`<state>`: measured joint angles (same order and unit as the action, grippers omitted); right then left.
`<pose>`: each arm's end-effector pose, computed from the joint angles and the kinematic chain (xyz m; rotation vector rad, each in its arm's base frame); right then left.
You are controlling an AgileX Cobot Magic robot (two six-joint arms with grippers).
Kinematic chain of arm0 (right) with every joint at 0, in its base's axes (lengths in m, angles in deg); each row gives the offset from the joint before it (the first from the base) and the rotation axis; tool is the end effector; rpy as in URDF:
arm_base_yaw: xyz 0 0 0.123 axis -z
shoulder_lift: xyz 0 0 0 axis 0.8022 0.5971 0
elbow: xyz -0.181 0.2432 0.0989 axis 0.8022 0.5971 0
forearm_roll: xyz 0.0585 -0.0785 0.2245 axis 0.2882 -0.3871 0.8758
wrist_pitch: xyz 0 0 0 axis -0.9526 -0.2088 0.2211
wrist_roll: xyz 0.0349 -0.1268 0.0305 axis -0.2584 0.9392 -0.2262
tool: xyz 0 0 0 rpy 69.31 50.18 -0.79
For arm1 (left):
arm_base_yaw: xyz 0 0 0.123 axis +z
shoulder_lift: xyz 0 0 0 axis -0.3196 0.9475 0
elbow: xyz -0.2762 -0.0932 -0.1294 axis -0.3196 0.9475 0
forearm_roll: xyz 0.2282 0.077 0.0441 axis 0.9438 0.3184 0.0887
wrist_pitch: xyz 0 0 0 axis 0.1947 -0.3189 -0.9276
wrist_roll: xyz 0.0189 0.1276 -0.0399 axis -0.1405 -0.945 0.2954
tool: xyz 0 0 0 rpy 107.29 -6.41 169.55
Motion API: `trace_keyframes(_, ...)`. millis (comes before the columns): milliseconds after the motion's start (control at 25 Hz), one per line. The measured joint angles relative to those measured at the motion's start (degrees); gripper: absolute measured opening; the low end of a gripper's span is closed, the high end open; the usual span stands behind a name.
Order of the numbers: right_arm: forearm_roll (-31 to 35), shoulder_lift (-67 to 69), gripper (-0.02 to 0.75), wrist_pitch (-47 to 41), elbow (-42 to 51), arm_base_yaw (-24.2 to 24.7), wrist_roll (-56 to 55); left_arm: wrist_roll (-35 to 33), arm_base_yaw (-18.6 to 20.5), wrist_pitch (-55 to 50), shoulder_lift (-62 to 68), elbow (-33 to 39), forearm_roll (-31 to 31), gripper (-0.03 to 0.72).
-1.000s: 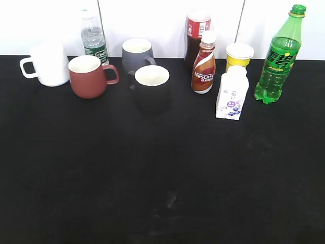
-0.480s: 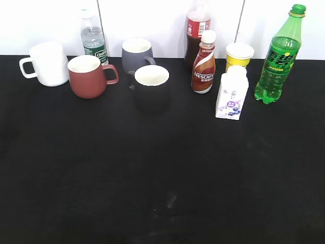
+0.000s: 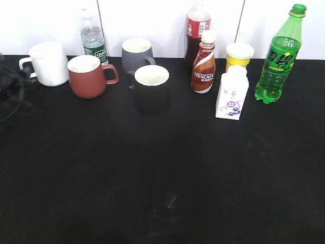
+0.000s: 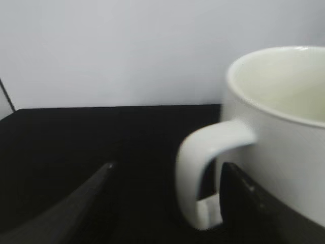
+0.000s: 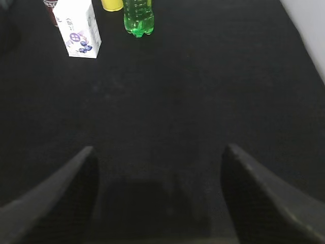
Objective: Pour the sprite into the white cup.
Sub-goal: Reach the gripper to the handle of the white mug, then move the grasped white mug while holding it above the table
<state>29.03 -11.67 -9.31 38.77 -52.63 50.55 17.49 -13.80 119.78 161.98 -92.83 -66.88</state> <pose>-0.0059 0.0038 0.2551 0.0205 2.0201 0.0347 0.4954 0.0386 0.1027 0.0068 1.7506 0.0926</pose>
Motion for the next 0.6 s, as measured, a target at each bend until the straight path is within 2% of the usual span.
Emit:
trace_keyframes(200,0.0,0.0,0.557,0.0,0.0,0.0,0.0,0.0,1.1,-5.5,5.1,-9.2,0.0,0.479)
trace_keyframes(440,0.0,0.0,0.557,0.0,0.0,0.0,0.0,0.0,1.1,-11.8,9.2,-19.1,1.6,0.4)
trace_keyframes(480,0.0,0.0,0.557,0.0,0.0,0.0,0.0,0.0,1.1,-12.5,9.7,-20.3,1.9,0.349)
trace_keyframes(520,0.0,0.0,0.557,0.0,0.0,0.0,0.0,0.7,1.1,-12.6,9.8,-20.6,2.8,0.26)
trace_keyframes(560,0.0,0.0,0.557,0.0,0.0,0.0,0.0,1.9,1.1,-12.8,9.8,-20.7,3.4,0.132)
trace_keyframes(600,0.0,0.0,0.557,0.0,0.0,0.0,0.0,2.6,1.1,-12.6,9.8,-20.8,3.5,0.089)
